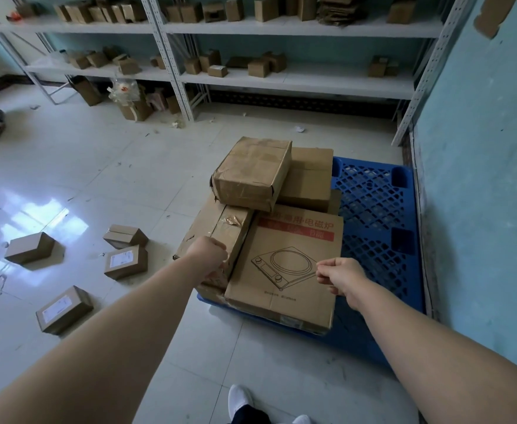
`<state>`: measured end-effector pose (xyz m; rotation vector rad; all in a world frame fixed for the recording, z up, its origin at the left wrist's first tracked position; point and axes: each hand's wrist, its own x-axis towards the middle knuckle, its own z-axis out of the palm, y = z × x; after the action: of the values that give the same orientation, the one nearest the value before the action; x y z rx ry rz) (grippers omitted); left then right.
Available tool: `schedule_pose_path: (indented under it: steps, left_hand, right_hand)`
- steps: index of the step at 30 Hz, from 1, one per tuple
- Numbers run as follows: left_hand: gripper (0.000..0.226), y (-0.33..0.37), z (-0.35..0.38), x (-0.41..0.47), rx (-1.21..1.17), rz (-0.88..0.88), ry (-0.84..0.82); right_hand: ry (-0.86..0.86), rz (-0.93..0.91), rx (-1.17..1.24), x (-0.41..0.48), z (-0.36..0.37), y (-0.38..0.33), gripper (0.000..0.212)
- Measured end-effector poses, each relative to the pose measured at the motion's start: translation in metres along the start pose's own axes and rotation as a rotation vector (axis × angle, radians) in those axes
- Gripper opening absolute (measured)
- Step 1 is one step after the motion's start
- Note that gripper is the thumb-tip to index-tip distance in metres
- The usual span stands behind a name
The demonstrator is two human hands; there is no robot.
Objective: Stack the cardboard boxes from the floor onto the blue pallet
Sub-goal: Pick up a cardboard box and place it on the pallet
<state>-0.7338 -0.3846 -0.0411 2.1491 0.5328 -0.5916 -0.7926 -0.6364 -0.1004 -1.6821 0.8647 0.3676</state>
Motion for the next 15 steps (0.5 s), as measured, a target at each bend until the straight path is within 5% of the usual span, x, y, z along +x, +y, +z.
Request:
schedule_pose_path:
  steps: [15]
  left_hand:
    - [0.021,0.019,0.025,-0.011,0.050,0.028,-0.060]
  right_hand:
    - [0.025,0.048,0.052,0.005,-0.020,0.021,0.010]
